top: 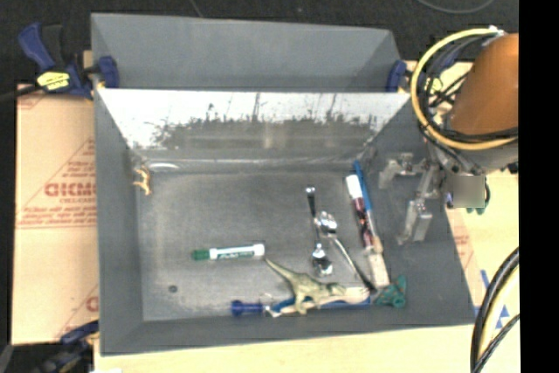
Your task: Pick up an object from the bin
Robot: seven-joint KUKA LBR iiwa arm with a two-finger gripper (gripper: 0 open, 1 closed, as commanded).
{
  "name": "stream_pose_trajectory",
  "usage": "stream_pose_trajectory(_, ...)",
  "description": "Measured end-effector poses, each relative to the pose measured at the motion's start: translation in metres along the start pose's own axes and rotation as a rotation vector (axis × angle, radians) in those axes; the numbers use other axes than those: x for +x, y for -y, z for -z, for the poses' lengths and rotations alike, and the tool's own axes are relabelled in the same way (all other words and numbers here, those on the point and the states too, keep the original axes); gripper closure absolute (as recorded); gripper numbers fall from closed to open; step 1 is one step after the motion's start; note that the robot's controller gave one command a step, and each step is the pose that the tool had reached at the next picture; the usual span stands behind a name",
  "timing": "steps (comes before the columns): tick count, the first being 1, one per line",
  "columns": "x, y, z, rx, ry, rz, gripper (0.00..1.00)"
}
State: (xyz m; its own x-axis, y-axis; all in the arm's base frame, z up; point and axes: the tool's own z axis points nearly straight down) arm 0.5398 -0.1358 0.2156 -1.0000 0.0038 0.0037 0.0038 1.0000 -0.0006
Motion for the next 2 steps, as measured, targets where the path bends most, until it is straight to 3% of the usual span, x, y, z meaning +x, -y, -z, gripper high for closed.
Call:
stream_pose_trajectory(1, -0.001, -0.001, 0.005, 0.001, 0.008, 0.005, 0.00)
stream_pose_trajectory(2, 0.045, 0.013, -0.130, 0.002, 0.011, -0.087, 0.00)
